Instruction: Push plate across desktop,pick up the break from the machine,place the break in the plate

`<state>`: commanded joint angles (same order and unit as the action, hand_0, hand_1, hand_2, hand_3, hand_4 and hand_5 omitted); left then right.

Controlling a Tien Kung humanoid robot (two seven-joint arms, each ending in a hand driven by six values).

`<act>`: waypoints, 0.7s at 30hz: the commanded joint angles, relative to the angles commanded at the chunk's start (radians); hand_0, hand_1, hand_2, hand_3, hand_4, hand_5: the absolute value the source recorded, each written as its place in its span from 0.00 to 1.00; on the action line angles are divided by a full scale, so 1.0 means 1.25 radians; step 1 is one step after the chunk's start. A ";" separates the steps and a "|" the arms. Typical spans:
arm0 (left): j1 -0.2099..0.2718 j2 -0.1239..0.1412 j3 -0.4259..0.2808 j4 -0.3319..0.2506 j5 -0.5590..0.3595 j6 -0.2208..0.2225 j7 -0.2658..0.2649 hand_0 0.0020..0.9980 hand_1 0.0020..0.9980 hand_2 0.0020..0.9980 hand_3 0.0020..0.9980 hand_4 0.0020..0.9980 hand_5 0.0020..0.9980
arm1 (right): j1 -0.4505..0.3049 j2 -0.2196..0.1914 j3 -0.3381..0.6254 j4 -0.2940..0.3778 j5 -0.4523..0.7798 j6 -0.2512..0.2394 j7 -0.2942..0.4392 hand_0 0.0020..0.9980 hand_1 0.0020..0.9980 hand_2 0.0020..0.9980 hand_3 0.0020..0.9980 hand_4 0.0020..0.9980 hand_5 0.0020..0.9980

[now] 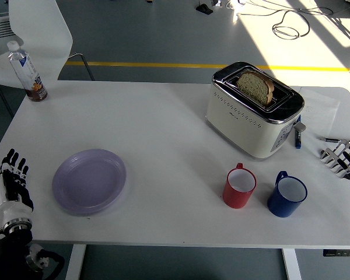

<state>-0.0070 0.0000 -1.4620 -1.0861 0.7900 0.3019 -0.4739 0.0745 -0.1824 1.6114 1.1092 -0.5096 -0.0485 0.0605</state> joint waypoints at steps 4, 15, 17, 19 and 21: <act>0.000 0.000 0.002 0.012 0.011 -0.007 0.003 0.90 0.89 0.93 0.86 0.43 0.91 | 0.000 0.000 0.000 0.000 0.000 0.000 0.000 0.74 0.68 0.70 0.69 0.51 0.46; -0.002 0.000 0.012 0.040 0.032 -0.054 0.019 0.87 0.87 0.91 0.84 0.43 0.88 | -0.001 0.001 -0.001 -0.001 0.000 0.000 0.000 0.74 0.68 0.70 0.69 0.51 0.46; -0.002 0.000 0.014 0.040 0.027 -0.058 0.020 0.87 0.87 0.91 0.84 0.43 0.88 | -0.002 0.000 -0.002 -0.001 0.000 0.000 0.000 0.74 0.68 0.70 0.69 0.51 0.46; -0.003 0.000 0.016 0.041 0.026 -0.061 0.022 0.87 0.87 0.91 0.84 0.43 0.88 | -0.004 0.000 -0.002 -0.001 0.000 0.000 0.000 0.74 0.68 0.70 0.69 0.51 0.46; -0.003 0.000 0.017 0.042 0.023 -0.064 0.024 0.87 0.86 0.91 0.84 0.43 0.88 | -0.004 0.000 -0.003 -0.001 0.000 0.000 0.000 0.74 0.68 0.70 0.69 0.50 0.46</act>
<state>-0.0114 0.0000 -1.4409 -1.0333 0.8192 0.2225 -0.4435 0.0690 -0.1830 1.6071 1.1079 -0.5090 -0.0486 0.0610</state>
